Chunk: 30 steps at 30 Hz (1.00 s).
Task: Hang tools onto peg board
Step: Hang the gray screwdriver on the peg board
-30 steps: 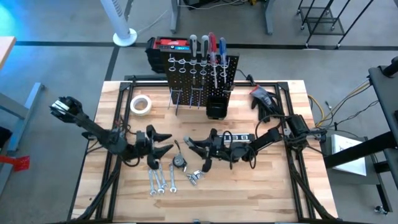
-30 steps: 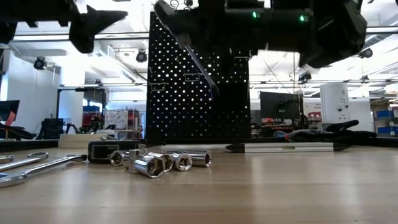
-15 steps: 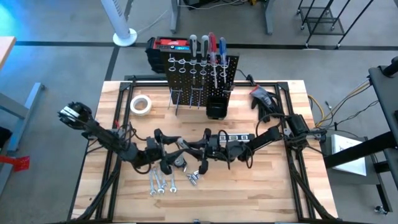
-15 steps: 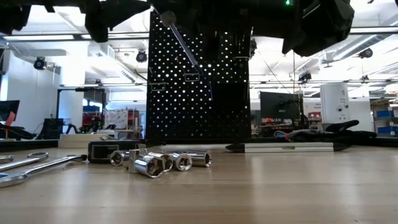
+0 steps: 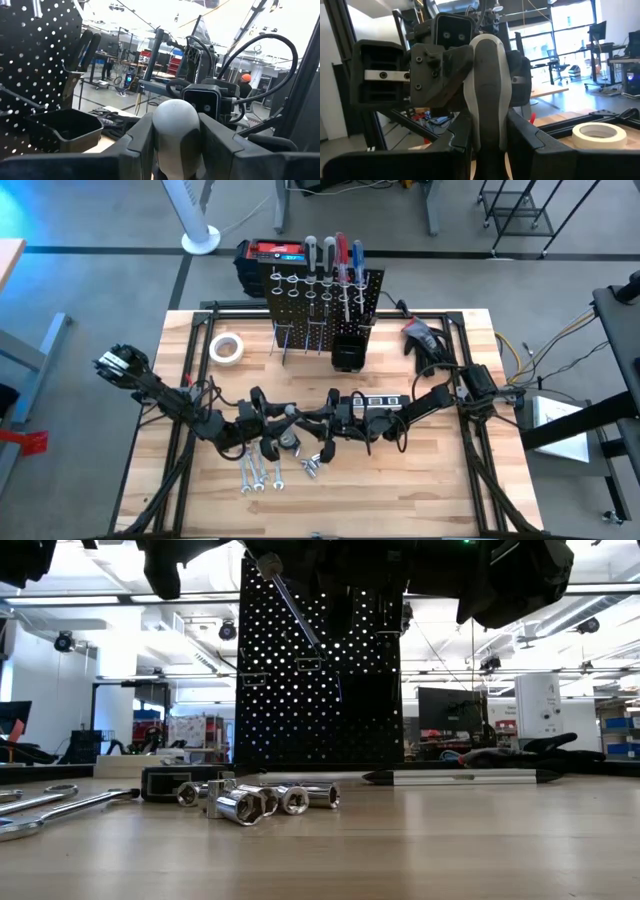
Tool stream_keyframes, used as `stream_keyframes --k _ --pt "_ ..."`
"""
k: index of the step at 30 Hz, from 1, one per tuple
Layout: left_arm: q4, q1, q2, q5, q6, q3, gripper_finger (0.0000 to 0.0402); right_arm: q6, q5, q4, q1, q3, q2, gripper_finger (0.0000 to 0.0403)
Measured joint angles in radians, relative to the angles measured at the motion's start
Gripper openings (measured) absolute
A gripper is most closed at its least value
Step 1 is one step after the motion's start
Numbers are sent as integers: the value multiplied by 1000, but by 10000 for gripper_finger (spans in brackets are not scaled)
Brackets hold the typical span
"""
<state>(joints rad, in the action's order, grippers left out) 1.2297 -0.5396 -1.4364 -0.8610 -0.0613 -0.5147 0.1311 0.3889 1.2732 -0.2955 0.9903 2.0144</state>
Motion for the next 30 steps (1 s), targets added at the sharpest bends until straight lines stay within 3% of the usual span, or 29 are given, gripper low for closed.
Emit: stream_keyframes --k 3,7,10,13,17,20,30 --pt "-8 0 4 7 35 -19 108 29 -2 0 3 0 -2 78" --pt "-81 6 73 -13 95 -56 108 73 1 -21 3 -3 -3 171" --pt "-277 9 190 -82 142 -104 108 95 9 -19 -4 -11 -10 232" --pt "-604 37 332 -99 93 -191 108 139 72 -91 -11 -12 -20 267" --pt "-1110 114 456 -98 -6 -397 108 250 103 -347 -15 -14 -30 280" --pt "-1364 189 469 -91 -34 -561 108 321 105 -468 -8 -15 -34 276" --pt "-1594 468 362 165 82 -1039 108 355 109 -586 -6 -15 -30 266"
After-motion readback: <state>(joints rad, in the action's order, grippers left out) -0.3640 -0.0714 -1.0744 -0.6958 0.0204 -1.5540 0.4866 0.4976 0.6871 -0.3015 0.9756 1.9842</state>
